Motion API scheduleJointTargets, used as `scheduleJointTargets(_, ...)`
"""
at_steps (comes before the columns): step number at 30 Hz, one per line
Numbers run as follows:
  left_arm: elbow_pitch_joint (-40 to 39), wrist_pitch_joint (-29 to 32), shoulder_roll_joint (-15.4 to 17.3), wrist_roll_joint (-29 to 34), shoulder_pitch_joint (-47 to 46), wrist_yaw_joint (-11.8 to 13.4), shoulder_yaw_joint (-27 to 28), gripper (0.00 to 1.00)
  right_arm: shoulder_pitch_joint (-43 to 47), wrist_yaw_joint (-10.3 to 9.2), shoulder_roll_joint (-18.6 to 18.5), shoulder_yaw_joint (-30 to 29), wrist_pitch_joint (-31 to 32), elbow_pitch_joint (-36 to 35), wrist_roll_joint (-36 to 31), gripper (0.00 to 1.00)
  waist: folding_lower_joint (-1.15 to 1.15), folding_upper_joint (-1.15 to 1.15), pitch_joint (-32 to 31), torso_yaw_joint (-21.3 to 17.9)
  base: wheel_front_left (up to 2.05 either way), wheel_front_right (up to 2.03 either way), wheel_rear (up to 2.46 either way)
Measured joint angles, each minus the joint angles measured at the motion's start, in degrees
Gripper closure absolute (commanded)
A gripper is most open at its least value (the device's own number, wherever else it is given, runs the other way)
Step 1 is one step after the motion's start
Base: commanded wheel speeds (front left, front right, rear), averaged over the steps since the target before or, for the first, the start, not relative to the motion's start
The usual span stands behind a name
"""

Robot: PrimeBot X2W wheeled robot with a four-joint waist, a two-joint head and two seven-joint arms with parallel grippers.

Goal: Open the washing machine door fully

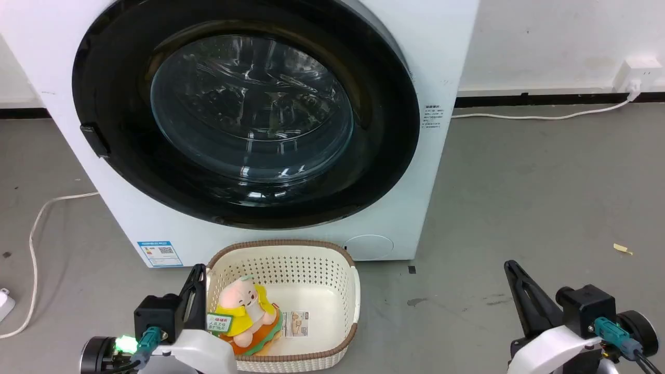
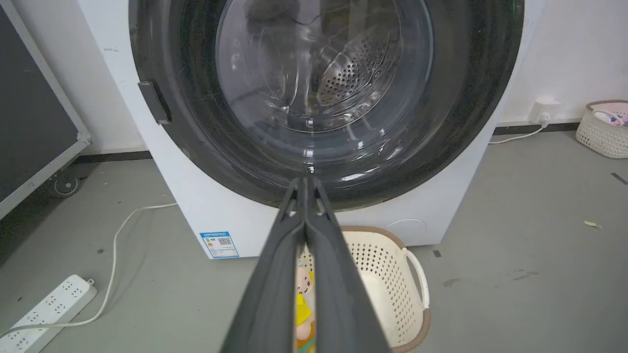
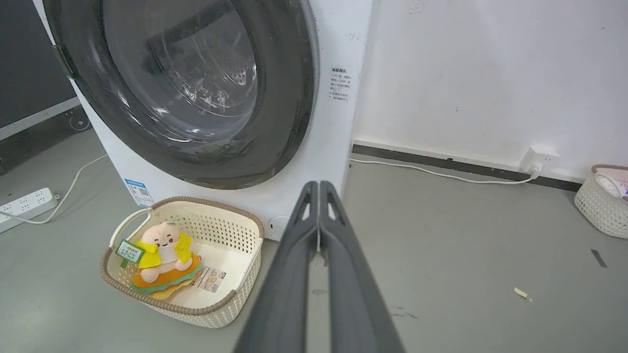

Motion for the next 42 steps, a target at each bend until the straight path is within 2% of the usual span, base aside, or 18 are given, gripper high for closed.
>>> scheduleJointTargets(34, 0.0, 0.0, 0.0, 0.0, 0.0, 0.0, 0.01, 1.0, 0.0, 0.0, 0.0, 0.02, 0.0, 0.0, 0.0, 1.0, 0.0, 0.0, 0.0, 0.0, 0.0, 0.0, 0.0)
scheduleJointTargets(35, 0.0, 0.0, 0.0, 0.0, 0.0, 0.0, 0.0, 0.0, 0.0, 0.0, 0.0, 0.0, 0.0, 0.0, 0.0, 0.0, 0.0, 0.0, 0.0, 0.0, 0.0, 0.0, 0.0)
scheduleJointTargets(42, 0.04, 0.0, 0.0, -0.01, 0.03, -0.01, 0.02, 0.0, 0.03, 0.0, -0.01, 0.03, 0.0, -0.01, 0.02, 0.0, 0.0, 0.0, 0.0, 0.0, 0.0, 0.0, 0.0)
